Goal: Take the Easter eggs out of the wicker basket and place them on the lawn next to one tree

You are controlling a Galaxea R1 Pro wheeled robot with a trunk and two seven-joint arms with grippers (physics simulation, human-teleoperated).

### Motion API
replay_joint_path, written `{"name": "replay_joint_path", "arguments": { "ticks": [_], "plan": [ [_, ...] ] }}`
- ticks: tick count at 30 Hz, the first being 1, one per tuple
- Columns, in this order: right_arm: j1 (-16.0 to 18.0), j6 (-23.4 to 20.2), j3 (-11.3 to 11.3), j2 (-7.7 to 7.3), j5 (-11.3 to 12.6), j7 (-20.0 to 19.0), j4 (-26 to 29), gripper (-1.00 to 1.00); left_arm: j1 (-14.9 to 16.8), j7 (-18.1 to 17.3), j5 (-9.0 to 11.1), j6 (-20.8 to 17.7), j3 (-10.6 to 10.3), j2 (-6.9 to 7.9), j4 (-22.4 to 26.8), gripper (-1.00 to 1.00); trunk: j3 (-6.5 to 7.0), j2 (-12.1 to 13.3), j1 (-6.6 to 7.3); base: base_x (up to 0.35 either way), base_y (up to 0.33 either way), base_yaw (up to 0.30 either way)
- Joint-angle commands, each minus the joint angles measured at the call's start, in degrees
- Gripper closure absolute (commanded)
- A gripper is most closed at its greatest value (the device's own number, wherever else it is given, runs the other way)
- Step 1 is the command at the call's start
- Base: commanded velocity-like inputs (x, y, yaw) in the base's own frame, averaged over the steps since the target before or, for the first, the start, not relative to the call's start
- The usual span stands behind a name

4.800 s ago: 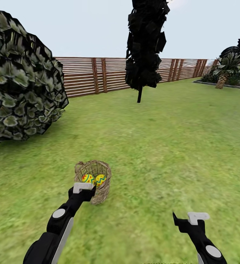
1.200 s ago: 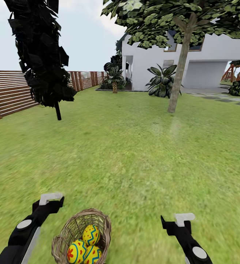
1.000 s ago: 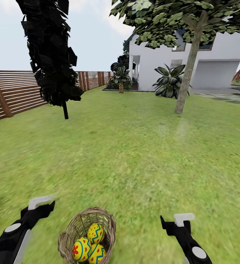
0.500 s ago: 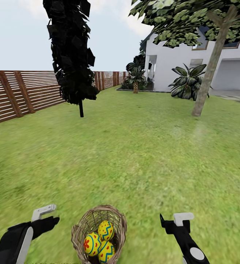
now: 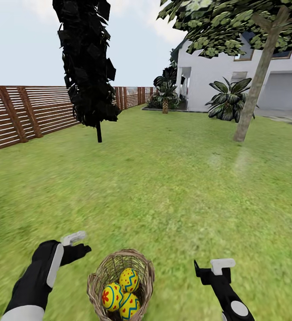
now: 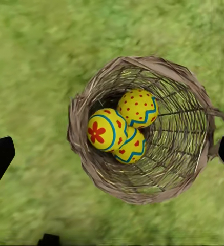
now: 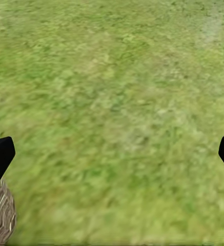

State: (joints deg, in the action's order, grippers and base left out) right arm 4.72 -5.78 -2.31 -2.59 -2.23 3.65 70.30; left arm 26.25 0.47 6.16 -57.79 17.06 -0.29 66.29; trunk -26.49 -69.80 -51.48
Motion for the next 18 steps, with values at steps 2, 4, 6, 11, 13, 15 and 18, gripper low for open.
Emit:
{"name": "replay_joint_path", "arguments": {
  "ticks": [2,4,6,11,13,15,18],
  "plan": [
    [0.0,-0.6,-0.2,-0.09,-0.2,0.4,0.0,-1.0,0.3,0.1,0.1,-0.2,0.1,-0.58,-0.6,-1.0,-0.06,0.0,0.0,0.0,0.0,0.0],
    [0.0,-0.9,-0.2,-0.12,-0.1,0.5,0.0,-1.0,1.5,0.2,0.0,-0.2,0.1,-1.7,-3.6,-1.0,-0.06,0.0,0.0,0.0,0.0,0.0],
    [0.0,-1.0,-0.2,-0.09,-0.1,0.5,0.0,-1.0,3.0,0.3,0.0,-0.1,0.1,-1.82,-7.2,-1.0,-0.06,0.0,0.0,0.0,0.0,0.0],
    [0.0,-1.0,-0.2,-0.05,0.0,0.5,-0.1,-1.0,5.0,0.3,-0.1,0.0,0.1,-1.89,-12.4,-1.0,-0.06,0.0,0.0,0.0,0.0,0.0],
    [0.0,-1.0,-0.2,-0.05,0.0,0.5,-0.1,-1.0,5.2,0.3,0.0,0.0,0.1,-1.9,-13.1,-1.0,-0.06,0.0,0.0,0.0,0.0,0.0],
    [0.0,-1.0,-0.2,-0.06,0.0,0.5,-0.1,-1.0,5.2,0.3,0.0,0.0,0.1,-1.88,-13.3,-1.0,-0.06,0.0,0.0,0.0,0.0,0.0],
    [0.0,-1.0,-0.2,-0.05,0.0,0.5,-0.1,-1.0,5.2,0.4,-0.1,0.2,0.2,-1.79,-13.5,-1.0,-0.06,0.0,0.0,0.0,0.0,0.0]
  ]
}}
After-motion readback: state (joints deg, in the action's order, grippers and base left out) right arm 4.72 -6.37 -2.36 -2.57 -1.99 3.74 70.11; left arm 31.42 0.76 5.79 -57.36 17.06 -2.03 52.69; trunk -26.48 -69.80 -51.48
